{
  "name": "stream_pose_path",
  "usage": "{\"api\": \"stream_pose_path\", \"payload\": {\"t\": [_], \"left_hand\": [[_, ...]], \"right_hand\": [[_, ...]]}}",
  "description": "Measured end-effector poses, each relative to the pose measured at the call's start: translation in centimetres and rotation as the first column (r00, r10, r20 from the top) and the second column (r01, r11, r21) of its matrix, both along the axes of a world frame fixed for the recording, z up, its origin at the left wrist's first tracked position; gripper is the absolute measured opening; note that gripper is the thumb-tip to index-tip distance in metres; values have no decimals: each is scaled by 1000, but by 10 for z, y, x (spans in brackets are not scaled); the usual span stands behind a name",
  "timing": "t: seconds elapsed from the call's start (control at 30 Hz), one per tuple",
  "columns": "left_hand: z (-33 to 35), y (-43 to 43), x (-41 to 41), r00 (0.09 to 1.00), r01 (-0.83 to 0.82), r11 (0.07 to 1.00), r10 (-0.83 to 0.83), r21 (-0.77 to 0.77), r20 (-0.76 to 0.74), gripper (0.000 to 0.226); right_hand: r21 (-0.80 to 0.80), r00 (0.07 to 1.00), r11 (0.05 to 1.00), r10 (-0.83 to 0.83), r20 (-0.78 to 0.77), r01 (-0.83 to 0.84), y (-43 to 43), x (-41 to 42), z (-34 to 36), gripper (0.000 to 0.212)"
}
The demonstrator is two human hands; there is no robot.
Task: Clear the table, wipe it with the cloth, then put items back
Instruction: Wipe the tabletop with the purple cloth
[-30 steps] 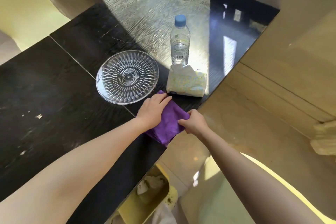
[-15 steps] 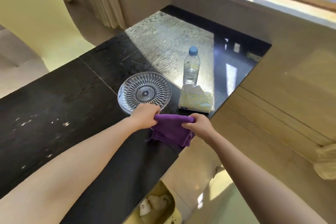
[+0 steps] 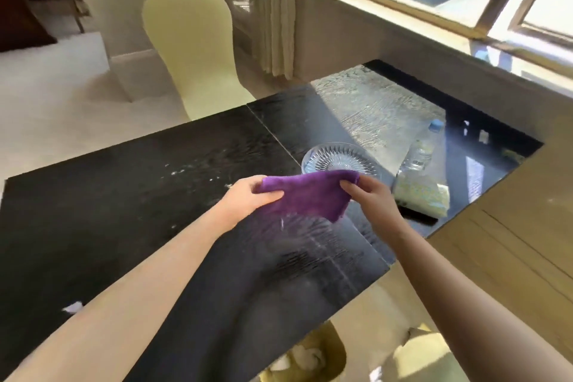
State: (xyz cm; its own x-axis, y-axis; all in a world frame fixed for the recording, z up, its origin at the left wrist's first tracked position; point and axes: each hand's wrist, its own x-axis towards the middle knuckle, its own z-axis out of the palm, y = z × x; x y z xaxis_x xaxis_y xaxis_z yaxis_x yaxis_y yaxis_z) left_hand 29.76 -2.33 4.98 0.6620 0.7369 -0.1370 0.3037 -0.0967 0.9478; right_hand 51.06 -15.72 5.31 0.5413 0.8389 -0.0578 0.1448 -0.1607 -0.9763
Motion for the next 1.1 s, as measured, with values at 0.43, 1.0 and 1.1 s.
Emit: {"api": "stream_pose_path", "payload": {"t": [0.43, 1.0, 1.1], "left_hand": [[-69, -74, -271, 609, -750, 566, 793, -342, -24, 7], [-149, -108, -398, 190, -981, 176, 960, -83, -206, 40], [-148, -79, -403, 210, -978, 208, 963, -30, -167, 39]], "right_hand": [[-113, 915, 979, 200, 350, -171, 58, -311, -75, 12], [-231, 810, 846, 529, 253, -481, 66, -448, -156, 6], [-218, 833, 879, 474, 287, -425, 90, -458, -150, 4]]}}
